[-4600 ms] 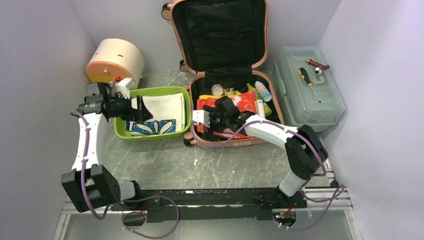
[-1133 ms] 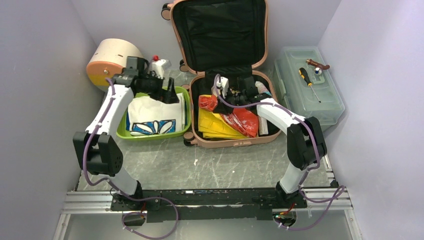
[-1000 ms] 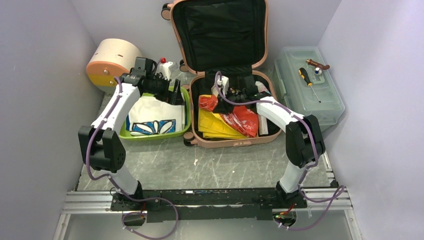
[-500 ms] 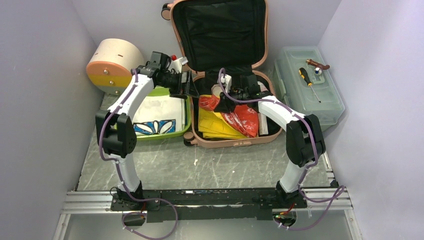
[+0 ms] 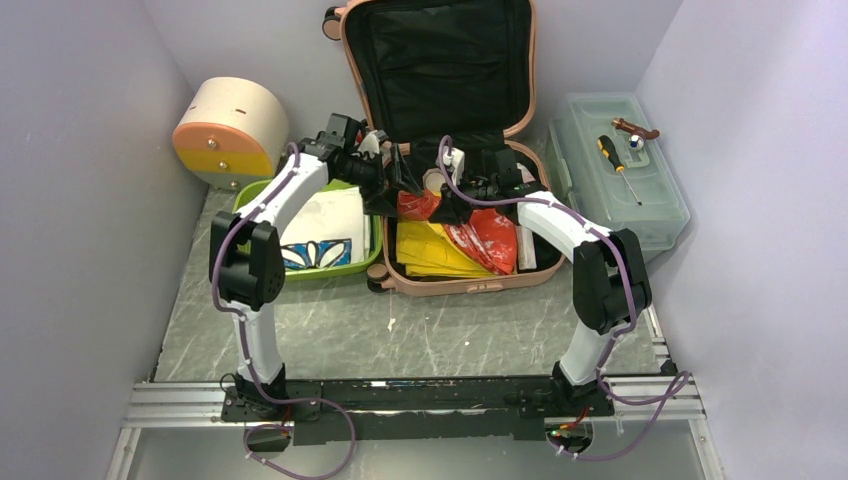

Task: Open, take out, and arrange the luggage
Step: Pass from the right arm to the left

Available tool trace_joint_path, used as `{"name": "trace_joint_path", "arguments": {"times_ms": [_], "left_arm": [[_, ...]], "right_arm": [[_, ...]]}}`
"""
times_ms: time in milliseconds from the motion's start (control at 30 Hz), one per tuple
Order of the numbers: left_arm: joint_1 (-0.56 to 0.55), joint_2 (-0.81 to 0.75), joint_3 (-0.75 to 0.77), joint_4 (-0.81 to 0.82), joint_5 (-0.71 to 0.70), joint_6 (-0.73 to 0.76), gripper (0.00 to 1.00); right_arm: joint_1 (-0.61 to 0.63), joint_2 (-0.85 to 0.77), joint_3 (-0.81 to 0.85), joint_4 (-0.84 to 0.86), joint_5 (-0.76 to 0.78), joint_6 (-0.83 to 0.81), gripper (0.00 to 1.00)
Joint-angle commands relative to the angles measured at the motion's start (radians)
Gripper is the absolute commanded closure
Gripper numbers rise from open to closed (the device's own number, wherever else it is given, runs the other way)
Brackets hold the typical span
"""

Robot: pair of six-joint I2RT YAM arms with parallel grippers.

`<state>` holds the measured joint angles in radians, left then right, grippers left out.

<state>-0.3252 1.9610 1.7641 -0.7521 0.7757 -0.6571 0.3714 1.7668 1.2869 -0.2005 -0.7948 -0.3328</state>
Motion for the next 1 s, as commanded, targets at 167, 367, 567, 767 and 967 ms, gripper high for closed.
{"name": "trace_joint_path", "arguments": {"times_ms": [167, 367, 567, 767, 967], "left_arm": [[-0.023, 0.129, 0.033, 0.012, -0.008, -0.139, 0.0], [-0.022, 0.198, 0.079, -0.003, -0.03, -0.152, 0.0], [-0.021, 0.215, 0.076, 0.03, -0.02, -0.198, 0.0], [-0.007, 0.187, 0.022, 0.157, 0.029, -0.302, 0.0], [-0.033, 0.211, 0.007, 0.149, -0.001, -0.322, 0.01]], "right_arm": [[-0.048, -0.039, -0.025, 0.007, 0.096, -0.05, 1.0], [-0.048, -0.04, -0.032, 0.001, 0.068, -0.063, 1.0], [-0.048, -0.046, -0.051, -0.004, 0.033, -0.083, 1.0], [-0.049, -0.046, -0.071, 0.01, 0.016, -0.083, 1.0], [-0.049, -0.047, -0.071, 0.01, -0.02, -0.082, 1.0]]}}
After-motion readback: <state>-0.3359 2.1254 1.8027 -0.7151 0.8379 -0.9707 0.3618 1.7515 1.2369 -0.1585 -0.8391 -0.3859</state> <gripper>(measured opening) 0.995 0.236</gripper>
